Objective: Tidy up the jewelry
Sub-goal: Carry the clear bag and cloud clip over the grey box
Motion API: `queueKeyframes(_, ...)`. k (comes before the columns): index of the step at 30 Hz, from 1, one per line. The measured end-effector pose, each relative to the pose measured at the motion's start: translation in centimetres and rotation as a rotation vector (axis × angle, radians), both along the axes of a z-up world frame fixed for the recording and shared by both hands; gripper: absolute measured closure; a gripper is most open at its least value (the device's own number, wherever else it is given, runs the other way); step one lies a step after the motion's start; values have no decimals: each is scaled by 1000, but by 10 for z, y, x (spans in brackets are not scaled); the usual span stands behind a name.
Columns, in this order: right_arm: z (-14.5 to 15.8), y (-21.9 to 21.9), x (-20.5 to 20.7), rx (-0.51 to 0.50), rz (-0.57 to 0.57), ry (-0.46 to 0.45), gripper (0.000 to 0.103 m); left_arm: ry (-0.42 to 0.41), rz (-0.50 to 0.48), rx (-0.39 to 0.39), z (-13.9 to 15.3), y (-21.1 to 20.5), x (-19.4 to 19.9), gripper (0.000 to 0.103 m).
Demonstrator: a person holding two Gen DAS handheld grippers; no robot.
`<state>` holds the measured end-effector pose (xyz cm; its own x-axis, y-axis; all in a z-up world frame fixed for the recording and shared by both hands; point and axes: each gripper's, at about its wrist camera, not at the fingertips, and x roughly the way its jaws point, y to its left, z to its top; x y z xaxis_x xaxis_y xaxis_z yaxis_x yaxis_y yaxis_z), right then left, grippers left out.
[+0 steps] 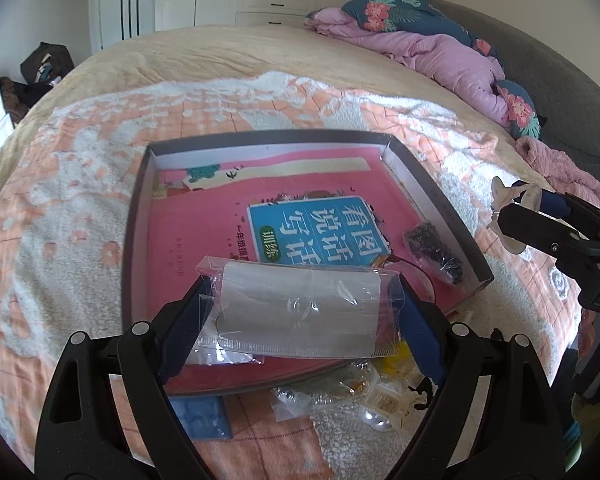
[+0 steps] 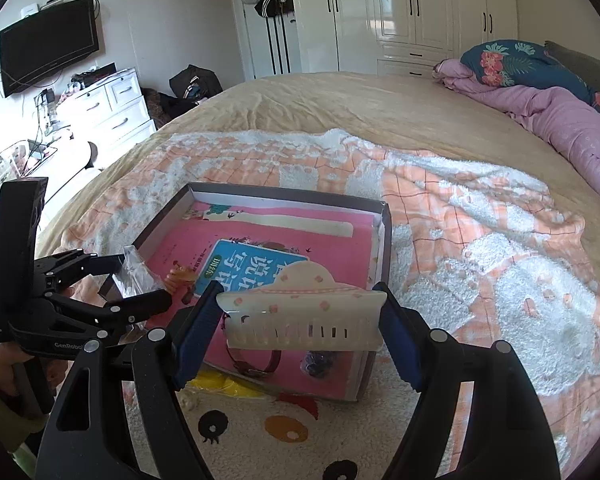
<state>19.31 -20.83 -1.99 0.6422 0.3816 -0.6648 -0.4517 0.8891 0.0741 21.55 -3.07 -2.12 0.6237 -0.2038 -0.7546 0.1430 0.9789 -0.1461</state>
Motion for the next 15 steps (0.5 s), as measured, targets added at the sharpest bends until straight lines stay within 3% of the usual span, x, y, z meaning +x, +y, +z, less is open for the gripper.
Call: queueKeyframes(15, -25, 7, 21, -21, 7, 45, 29, 47, -28, 18, -20, -1, 12, 16)
